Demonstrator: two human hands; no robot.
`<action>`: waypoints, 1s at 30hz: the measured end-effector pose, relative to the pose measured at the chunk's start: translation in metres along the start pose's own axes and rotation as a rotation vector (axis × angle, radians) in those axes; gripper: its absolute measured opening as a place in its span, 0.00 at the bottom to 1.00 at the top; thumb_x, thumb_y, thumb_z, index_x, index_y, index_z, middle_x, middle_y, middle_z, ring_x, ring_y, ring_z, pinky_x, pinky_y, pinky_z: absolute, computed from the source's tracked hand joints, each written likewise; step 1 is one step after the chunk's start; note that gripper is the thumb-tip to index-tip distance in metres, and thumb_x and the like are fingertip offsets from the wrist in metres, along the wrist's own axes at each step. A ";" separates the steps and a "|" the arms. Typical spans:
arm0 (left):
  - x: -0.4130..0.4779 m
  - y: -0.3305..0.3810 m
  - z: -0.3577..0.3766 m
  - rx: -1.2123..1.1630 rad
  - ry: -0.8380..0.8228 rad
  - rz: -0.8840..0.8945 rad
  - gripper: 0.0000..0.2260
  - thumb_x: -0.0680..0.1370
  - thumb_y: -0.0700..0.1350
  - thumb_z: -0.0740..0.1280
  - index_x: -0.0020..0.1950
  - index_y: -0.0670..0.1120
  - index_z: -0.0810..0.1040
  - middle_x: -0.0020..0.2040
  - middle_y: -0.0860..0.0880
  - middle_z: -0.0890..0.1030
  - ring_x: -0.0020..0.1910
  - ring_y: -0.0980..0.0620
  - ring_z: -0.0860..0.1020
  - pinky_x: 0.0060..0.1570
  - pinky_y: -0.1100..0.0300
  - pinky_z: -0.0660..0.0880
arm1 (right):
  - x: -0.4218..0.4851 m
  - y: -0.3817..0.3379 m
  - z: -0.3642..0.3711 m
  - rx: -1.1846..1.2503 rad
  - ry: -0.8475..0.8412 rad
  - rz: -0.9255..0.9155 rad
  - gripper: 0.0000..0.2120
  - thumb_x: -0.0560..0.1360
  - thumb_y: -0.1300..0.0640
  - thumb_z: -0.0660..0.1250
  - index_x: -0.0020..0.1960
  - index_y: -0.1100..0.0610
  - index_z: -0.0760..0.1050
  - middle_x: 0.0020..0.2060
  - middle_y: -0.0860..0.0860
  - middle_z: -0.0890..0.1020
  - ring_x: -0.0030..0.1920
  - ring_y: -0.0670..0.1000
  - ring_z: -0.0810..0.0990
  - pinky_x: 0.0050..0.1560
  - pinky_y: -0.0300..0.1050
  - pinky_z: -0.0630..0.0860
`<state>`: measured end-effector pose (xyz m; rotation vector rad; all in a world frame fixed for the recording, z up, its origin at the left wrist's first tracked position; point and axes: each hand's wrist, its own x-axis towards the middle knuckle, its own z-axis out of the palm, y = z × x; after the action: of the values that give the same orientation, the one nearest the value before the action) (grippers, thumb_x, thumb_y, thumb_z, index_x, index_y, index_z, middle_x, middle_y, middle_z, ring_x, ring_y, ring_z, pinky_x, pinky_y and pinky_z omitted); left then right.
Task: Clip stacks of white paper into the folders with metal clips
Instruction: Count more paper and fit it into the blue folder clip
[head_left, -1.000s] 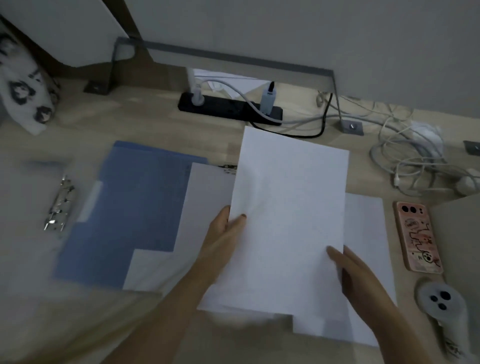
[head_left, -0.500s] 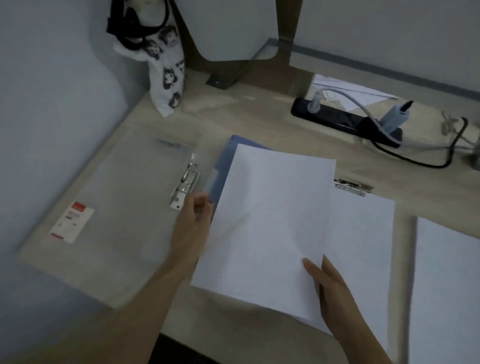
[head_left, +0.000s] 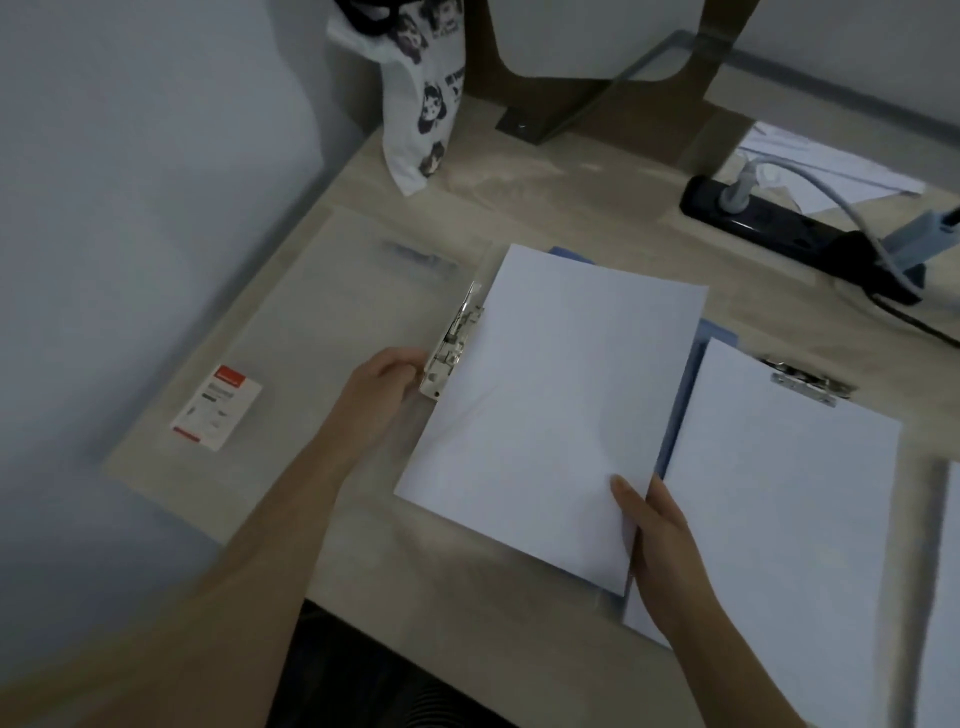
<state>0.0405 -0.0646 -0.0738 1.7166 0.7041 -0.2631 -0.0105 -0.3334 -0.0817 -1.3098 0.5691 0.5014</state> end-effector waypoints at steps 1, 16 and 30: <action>-0.001 0.001 -0.002 -0.013 -0.025 0.004 0.16 0.77 0.36 0.56 0.43 0.53 0.79 0.44 0.55 0.80 0.45 0.58 0.77 0.42 0.70 0.73 | 0.001 0.001 0.001 -0.008 0.002 -0.006 0.12 0.77 0.58 0.62 0.58 0.47 0.76 0.53 0.43 0.84 0.53 0.44 0.82 0.51 0.39 0.77; -0.004 0.005 -0.009 -0.181 -0.087 -0.061 0.13 0.79 0.36 0.54 0.58 0.45 0.75 0.46 0.54 0.78 0.43 0.60 0.76 0.37 0.73 0.73 | 0.002 0.009 0.010 -0.052 0.016 -0.020 0.13 0.77 0.58 0.61 0.59 0.46 0.74 0.51 0.42 0.83 0.50 0.42 0.82 0.43 0.33 0.78; 0.024 0.043 0.014 -0.141 -0.183 -0.001 0.09 0.79 0.43 0.56 0.40 0.51 0.69 0.39 0.51 0.68 0.37 0.54 0.66 0.35 0.63 0.64 | -0.001 0.014 0.010 -0.030 0.014 0.041 0.12 0.78 0.59 0.60 0.60 0.51 0.74 0.48 0.47 0.84 0.44 0.45 0.84 0.35 0.35 0.79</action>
<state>0.0868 -0.0755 -0.0556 1.5364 0.5755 -0.3581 -0.0195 -0.3210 -0.0899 -1.3335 0.6027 0.5363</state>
